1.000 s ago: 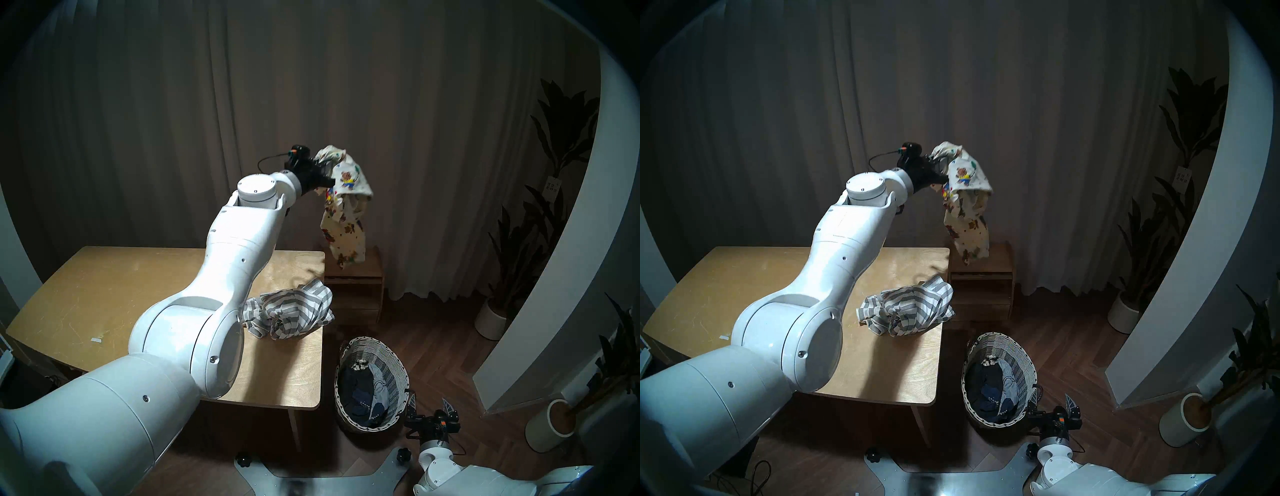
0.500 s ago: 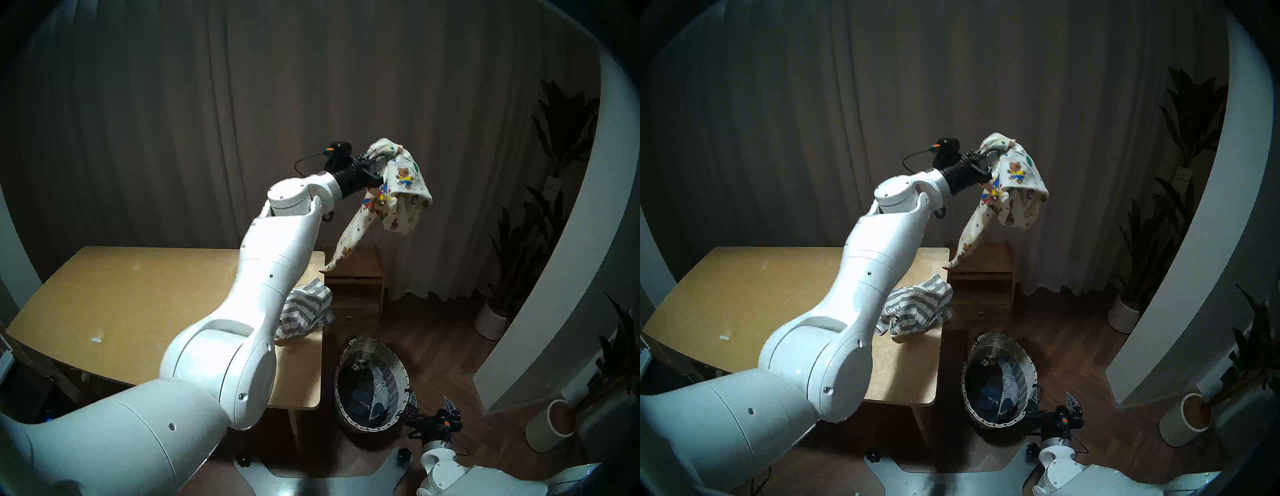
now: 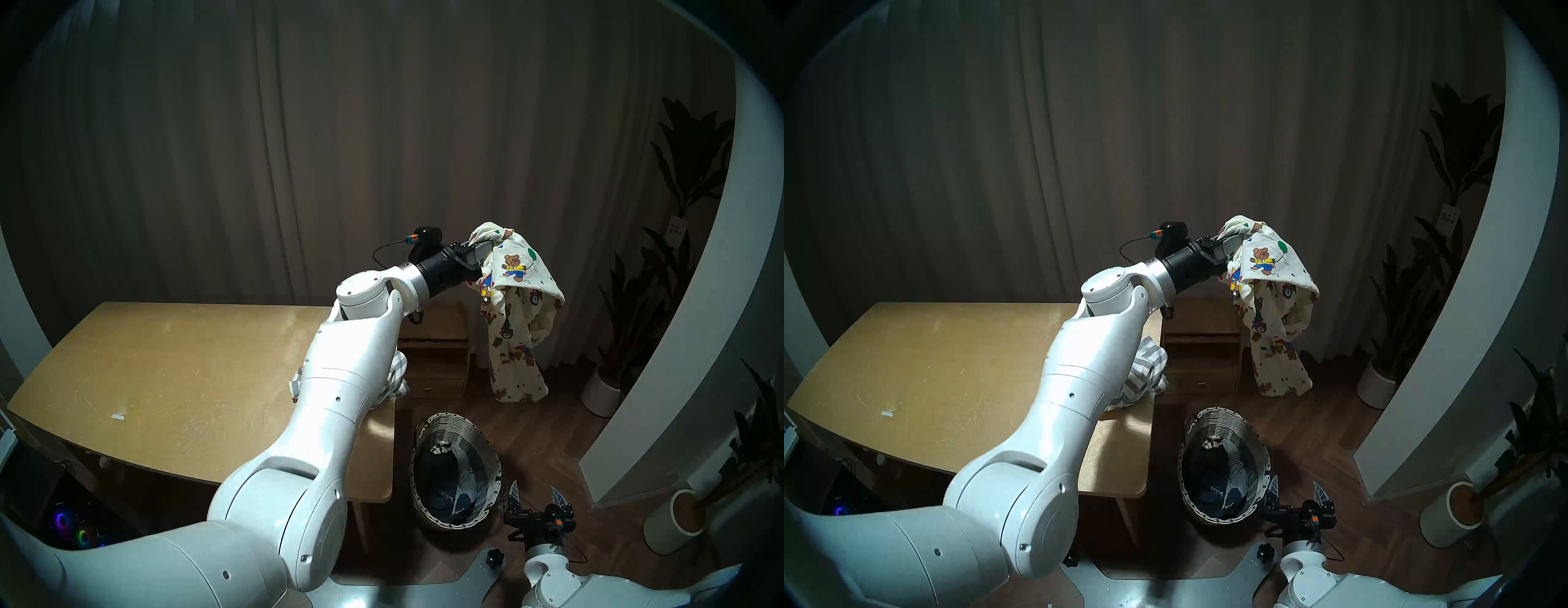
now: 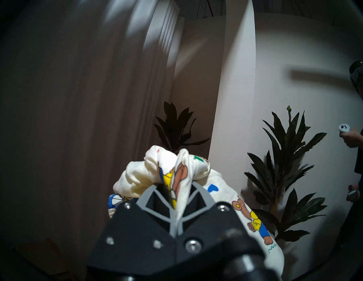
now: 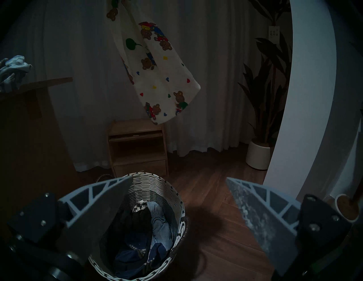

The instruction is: Toss clothes into the laundry hamper

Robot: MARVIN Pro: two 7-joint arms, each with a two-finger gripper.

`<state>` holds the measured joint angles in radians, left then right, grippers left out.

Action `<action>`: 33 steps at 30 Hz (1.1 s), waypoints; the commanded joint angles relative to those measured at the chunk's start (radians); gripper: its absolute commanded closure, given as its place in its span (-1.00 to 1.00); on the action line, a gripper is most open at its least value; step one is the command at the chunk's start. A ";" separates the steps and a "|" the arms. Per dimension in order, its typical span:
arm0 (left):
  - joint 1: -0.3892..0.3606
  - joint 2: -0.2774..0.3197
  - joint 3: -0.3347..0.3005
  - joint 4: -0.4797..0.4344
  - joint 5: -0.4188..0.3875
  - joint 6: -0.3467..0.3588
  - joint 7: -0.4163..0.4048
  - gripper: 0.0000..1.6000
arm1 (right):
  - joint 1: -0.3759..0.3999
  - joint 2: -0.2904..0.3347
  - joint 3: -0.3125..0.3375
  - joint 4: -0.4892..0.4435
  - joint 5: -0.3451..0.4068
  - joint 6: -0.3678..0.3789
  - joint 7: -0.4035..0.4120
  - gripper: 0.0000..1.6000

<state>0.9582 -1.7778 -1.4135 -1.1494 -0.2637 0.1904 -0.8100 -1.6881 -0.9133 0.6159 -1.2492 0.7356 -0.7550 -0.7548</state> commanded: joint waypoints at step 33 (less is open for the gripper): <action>0.194 0.021 0.247 0.106 0.288 -0.154 0.485 1.00 | -0.070 0.113 0.041 -0.102 0.154 0.120 -0.075 -1.00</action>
<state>1.2046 -1.7213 -1.2046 -1.0407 0.0531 0.0744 -0.3754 -1.7668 -0.8087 0.6498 -1.3433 0.8840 -0.6315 -0.8408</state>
